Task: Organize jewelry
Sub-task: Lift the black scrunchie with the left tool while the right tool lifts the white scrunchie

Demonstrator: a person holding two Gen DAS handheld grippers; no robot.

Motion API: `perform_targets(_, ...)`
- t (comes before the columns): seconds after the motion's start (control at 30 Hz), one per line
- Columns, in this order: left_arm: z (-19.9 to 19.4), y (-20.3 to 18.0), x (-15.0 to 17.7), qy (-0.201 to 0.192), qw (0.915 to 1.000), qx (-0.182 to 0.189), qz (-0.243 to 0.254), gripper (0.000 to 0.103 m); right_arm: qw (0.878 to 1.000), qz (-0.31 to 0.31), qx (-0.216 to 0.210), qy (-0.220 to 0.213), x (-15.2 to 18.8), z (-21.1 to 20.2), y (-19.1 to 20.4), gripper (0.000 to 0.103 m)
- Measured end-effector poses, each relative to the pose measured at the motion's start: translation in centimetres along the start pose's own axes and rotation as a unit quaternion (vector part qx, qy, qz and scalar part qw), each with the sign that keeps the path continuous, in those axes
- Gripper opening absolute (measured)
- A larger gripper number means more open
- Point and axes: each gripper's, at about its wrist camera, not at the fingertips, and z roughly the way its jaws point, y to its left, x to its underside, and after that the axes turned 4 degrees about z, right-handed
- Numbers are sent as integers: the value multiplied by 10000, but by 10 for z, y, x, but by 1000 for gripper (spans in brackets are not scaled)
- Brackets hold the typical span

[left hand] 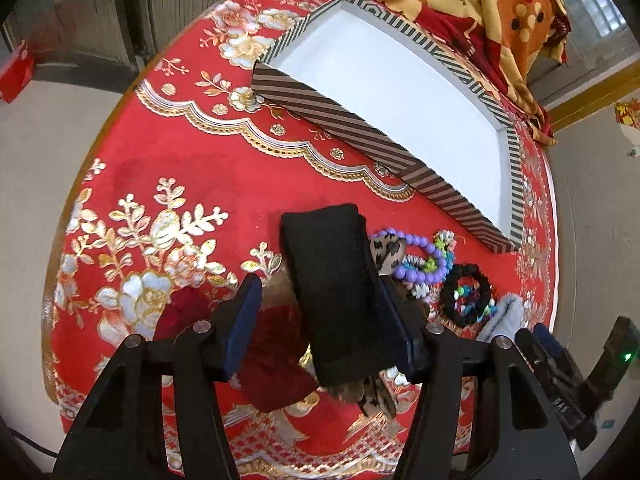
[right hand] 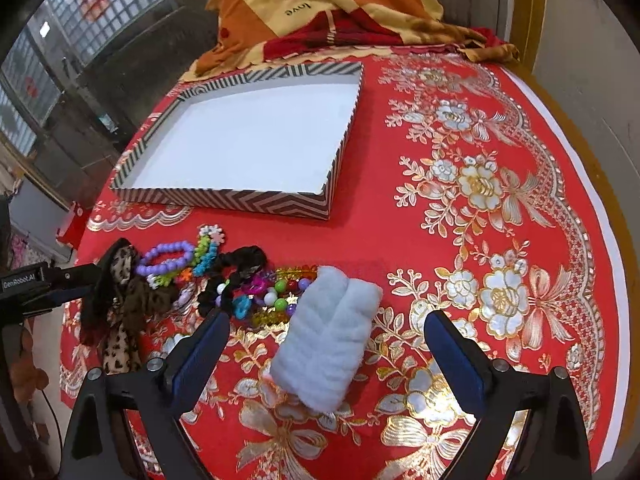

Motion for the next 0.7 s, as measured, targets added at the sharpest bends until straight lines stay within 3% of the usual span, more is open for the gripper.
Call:
perform_targets(0.17, 10, -2, -9, 101, 9999, -4, 63, 58, 9999, 116, 55, 106, -2, 12, 0, 97)
perform_targets(0.23, 14, -2, -10, 181, 9998, 8, 65, 58, 9997, 198, 47, 146, -4, 16, -3, 92)
perform_targets(0.27, 15, -2, -11, 195, 9998, 37, 76, 57, 9996, 241, 10, 172, -4, 17, -4, 84)
perform_targets(0.33, 15, -4, -12, 117, 9998, 50, 152, 47, 9992, 326, -53, 241, -4, 20, -7, 72)
perform_targets(0.37, 14, -6, -12, 91, 9997, 42, 222, 34, 9989, 362, -72, 274, -4, 22, -9, 61)
perform_targets(0.4, 15, -7, -12, 106, 9995, 36, 289, 28, 9987, 395, -96, 317, -3, 25, -10, 51)
perform_targets(0.47, 14, -9, -11, 77, 9993, 9, 378, 20, 9982, 439, -186, 376, -1, 27, -12, 42)
perform_targets(0.7, -7, -10, -7, -155, 9983, -7, 558, 12, 9987, 338, -315, 229, 3, 19, -11, 32)
